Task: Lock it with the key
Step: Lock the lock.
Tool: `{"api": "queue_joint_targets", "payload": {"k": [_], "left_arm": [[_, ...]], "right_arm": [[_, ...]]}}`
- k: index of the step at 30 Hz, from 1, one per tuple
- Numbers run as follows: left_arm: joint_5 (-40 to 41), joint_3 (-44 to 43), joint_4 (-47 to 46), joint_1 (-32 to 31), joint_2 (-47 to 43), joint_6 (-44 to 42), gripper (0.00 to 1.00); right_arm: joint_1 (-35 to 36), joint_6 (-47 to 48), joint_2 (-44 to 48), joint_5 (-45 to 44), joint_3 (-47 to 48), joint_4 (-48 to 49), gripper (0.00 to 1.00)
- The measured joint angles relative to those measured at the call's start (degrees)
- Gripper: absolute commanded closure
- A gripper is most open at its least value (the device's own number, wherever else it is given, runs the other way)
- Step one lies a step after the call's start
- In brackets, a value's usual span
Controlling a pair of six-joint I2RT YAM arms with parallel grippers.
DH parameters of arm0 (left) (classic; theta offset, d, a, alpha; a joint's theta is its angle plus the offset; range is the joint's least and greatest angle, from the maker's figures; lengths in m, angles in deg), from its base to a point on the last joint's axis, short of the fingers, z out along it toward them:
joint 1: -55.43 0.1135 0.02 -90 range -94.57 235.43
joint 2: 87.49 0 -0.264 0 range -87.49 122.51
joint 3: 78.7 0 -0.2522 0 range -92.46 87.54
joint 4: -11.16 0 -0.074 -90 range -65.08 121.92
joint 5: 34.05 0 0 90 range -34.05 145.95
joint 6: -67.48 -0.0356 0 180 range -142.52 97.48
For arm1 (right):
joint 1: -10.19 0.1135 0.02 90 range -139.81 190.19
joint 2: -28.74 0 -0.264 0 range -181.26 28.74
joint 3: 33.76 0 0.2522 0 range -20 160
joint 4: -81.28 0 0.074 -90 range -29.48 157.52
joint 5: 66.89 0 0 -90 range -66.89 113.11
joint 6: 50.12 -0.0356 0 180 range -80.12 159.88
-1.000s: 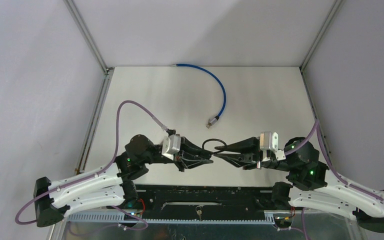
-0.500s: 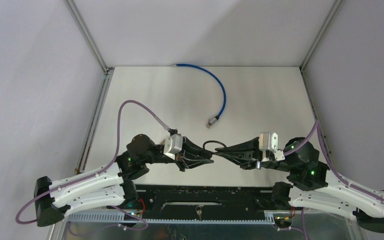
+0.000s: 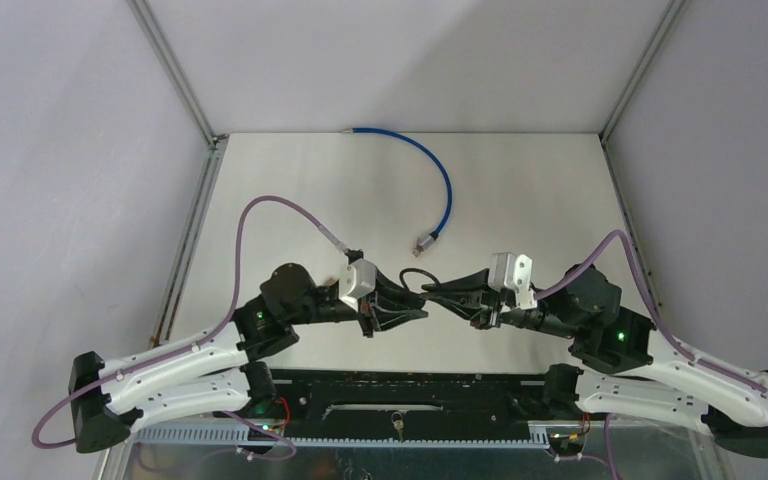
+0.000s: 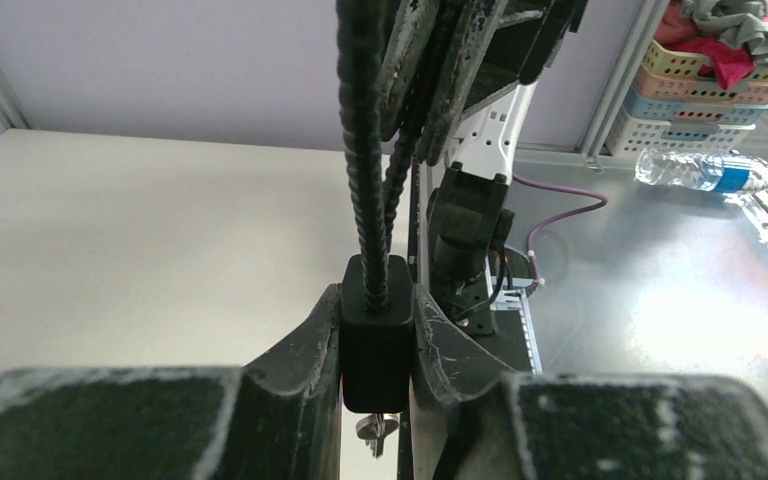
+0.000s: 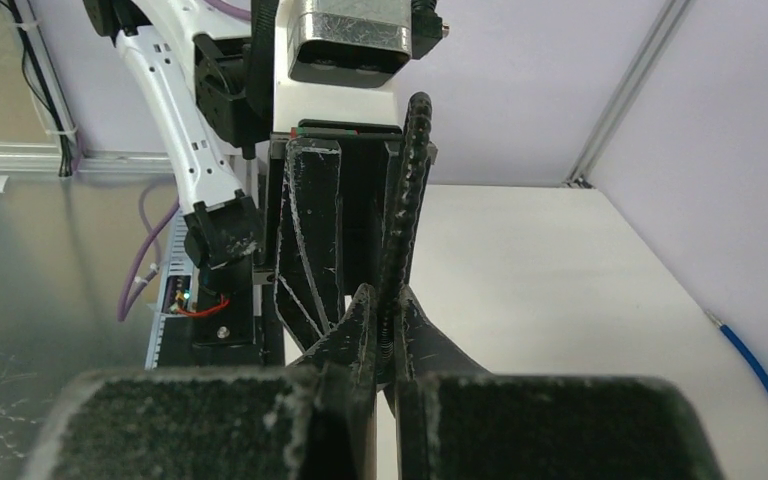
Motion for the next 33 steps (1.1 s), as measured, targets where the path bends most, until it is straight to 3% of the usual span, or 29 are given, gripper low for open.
{"api": "queue_joint_targets", "payload": {"k": [3, 11, 13, 17, 25, 33], "left_arm": [[1.57, 0.02, 0.33, 0.0, -0.13, 0.26, 1.0], [7.74, 0.04, -5.31, -0.17, -0.09, 5.84, 1.0], [10.45, 0.28, -8.79, -0.33, -0.09, 8.46, 1.0], [17.0, 2.84, -16.09, -0.31, -0.87, 13.27, 1.0], [33.05, 7.06, -23.67, -0.28, -6.25, 23.21, 1.0], [36.5, 7.06, -31.58, -0.24, -8.24, 28.65, 1.0]], "right_arm": [[0.02, 0.02, 0.13, -1.33, -0.5, 0.35, 1.0], [0.02, -0.63, 2.03, -6.23, -2.56, 3.67, 0.59], [0.11, -0.92, 2.43, -6.78, -3.85, 5.27, 0.53], [0.22, -1.64, 3.61, -7.52, -6.71, 9.09, 0.54], [0.31, -6.93, 4.11, -11.78, -13.97, 25.2, 0.69], [1.77, -10.27, -5.2, -11.74, -14.45, 43.1, 0.7]]}}
